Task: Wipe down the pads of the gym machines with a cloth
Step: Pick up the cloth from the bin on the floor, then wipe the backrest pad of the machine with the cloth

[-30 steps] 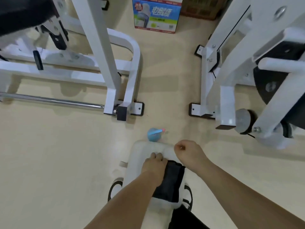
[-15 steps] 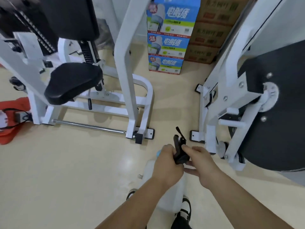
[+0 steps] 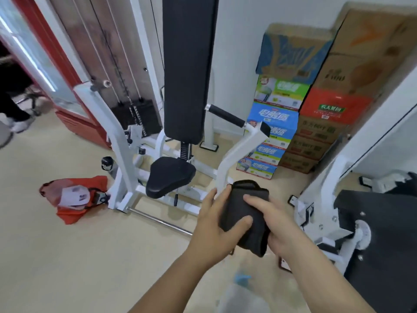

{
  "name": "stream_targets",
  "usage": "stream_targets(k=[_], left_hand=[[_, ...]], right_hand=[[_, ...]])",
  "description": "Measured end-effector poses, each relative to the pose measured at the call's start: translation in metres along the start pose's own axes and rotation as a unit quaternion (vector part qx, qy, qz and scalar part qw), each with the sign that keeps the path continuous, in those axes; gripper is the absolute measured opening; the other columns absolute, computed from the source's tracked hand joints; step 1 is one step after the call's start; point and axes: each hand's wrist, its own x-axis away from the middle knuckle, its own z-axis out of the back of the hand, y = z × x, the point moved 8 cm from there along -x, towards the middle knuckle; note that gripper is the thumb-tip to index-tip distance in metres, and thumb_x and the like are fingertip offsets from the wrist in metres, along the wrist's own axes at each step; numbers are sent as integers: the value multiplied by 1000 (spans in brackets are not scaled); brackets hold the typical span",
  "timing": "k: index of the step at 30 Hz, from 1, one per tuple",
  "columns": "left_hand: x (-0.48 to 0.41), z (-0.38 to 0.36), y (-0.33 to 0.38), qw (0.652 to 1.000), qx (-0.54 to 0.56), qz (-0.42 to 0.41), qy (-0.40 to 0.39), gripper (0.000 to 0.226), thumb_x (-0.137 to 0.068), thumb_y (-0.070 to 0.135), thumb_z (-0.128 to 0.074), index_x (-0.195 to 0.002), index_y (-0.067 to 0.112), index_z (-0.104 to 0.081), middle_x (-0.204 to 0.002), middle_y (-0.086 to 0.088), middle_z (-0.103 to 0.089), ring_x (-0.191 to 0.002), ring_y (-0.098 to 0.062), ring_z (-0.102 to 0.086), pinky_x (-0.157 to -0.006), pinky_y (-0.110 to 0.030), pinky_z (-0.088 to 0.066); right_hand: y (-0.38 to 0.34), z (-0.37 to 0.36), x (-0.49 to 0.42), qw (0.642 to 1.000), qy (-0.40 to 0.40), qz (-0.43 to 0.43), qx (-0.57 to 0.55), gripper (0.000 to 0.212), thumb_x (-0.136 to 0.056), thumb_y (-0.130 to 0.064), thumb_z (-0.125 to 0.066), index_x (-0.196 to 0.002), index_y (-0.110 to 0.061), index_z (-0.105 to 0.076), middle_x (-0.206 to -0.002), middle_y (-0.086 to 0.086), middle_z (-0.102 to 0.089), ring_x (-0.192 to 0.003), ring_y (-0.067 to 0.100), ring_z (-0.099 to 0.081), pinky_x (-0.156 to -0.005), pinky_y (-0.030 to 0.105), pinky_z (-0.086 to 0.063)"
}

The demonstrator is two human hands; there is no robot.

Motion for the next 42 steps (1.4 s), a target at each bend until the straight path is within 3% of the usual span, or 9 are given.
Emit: stream_targets(k=[5,10,16,22,25,29,32,37,42], left_hand=[[-36,93,-12,998,9,-52,18,106,-78,49,-81,-161,45,-14,-160,19,-21,-145,11,-24,-111,-8,-30],[-80,195,-35,995,-66,-4,76,85,-88,23,-65,-157,48,-22,-145,18,-52,-129,-1,-51,-107,-30,-48],[-143,248,-23,999,-5,8,36,50,-77,25,-73,-116,46,-48,-97,24,-67,-84,0,-68,-74,-38,-60],[-223,222,-12,988,133,35,-66,35,-92,41,-73,-125,48,-65,-124,13,-69,-108,-5,-67,-92,-31,-57],[-262,216,-14,943,294,125,-90,28,-104,40,-56,-128,36,-69,-123,1,-74,-107,-15,-71,-86,-34,-55],[-314,221,18,910,397,87,-82,39,-107,37,-47,-143,27,-58,-137,-5,-67,-128,-23,-63,-105,-40,-51],[-354,224,39,882,459,86,-63,40,-108,33,-48,-148,40,-50,-145,1,-61,-134,-21,-58,-113,-44,-43],[-414,241,53,842,519,140,-35,37,-105,32,-46,-136,34,-64,-131,-9,-71,-114,-29,-70,-116,-51,-41],[-473,277,39,940,300,129,97,42,-90,24,-72,-127,42,-62,-118,10,-72,-103,-16,-72,-88,-38,-61]], right_hand=[[-9,-125,-27,997,-45,-8,-57,23,-96,-22,-60,-109,-11,-75,-104,15,-78,-91,26,-74,-84,41,-57],[-33,-211,-73,968,21,99,230,24,-86,-44,-67,-95,-21,-71,-111,6,-67,-94,13,-67,-81,32,-52],[-56,-254,-106,992,-103,44,56,27,-100,-28,-65,-125,-19,-66,-122,6,-75,-116,24,-70,-100,52,-54],[-123,-207,-169,993,53,85,68,10,-95,-7,-68,-105,-7,-71,-92,6,-80,-80,20,-76,-68,37,-59],[-162,-217,-212,995,17,90,33,13,-95,-4,-66,-108,-3,-70,-92,9,-79,-82,22,-72,-68,34,-54],[-215,-258,-249,992,-50,119,-10,16,-100,-7,-62,-115,-6,-66,-106,12,-78,-91,19,-75,-69,31,-59],[-262,-274,-264,955,6,228,189,16,-99,-22,-66,-115,-21,-64,-111,-2,-73,-87,-3,-66,-71,11,-52],[-331,-274,-289,909,60,263,319,68,-87,-50,-74,-143,-21,-49,-119,0,-59,-102,14,-61,-74,24,-45],[-393,-285,-312,801,120,314,495,49,-90,-40,-73,-133,-20,-60,-116,-4,-63,-103,13,-59,-85,27,-48]])
